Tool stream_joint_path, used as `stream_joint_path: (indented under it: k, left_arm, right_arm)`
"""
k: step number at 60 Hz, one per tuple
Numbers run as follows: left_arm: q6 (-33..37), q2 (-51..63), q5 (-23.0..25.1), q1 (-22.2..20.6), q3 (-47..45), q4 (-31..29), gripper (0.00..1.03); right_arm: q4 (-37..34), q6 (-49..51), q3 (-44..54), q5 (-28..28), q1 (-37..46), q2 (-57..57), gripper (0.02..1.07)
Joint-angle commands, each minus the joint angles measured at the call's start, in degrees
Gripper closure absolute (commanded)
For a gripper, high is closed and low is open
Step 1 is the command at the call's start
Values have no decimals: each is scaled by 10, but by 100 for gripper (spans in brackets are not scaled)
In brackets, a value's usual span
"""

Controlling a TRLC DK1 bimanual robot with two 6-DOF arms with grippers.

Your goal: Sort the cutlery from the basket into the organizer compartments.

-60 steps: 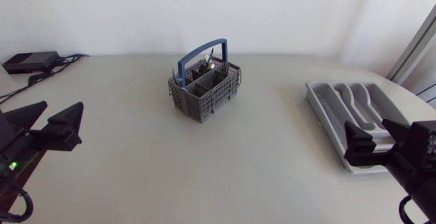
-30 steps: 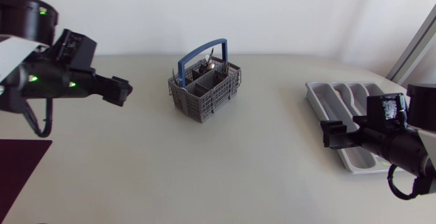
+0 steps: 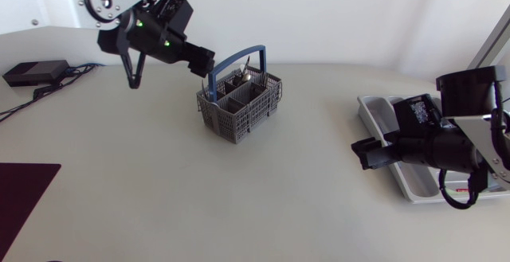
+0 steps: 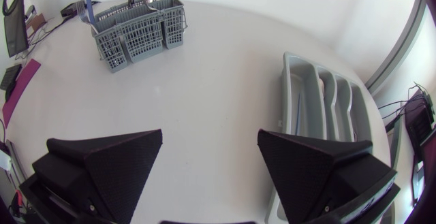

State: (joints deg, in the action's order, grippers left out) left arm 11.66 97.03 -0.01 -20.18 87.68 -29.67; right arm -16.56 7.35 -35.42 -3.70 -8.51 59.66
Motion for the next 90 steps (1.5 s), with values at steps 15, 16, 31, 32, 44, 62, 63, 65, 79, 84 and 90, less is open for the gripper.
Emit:
stream_joint_path:
  k: [15, 16, 31, 32, 44, 62, 63, 65, 79, 84, 90]
  left_arm:
    - [1, 142, 5, -6, 120, -31, 36]
    - [1, 145, 5, -6, 122, -31, 36]
    - [1, 175, 5, -5, 146, -38, 79]
    - [0, 176, 5, -4, 146, -38, 84]
    - [0, 170, 19, -1, 130, -45, 100]
    - [12, 70, 59, 4, 11, -68, 100]
    - [13, 62, 61, 4, 1, -68, 100]
    - [15, 45, 64, 4, -22, -68, 100]
    - [15, -107, 66, 1, -193, -68, 100]
    - [15, -159, 69, -1, -244, -72, 100]
    - [19, -211, 71, -9, -295, -73, 99]
  right_arm:
    - [4, 4, -2, -5, 2, 20, 7]
    - [5, 4, -1, -5, 3, 20, 7]
    - [6, 3, 1, -5, 1, 18, 7]
    - [6, 2, 1, -5, 0, 18, 7]
    - [0, -1, 2, -5, -3, 12, 7]
    - [-14, 0, -4, -4, -5, -5, 7]
    - [-15, 0, -4, -4, -5, -6, 7]
    - [-15, 0, -4, -3, -6, -8, 7]
    - [-18, 0, -1, -3, -11, -17, 7]
    - [-18, 0, 2, -2, -16, -24, 7]
    - [-15, 0, 7, -3, -22, -29, 7]
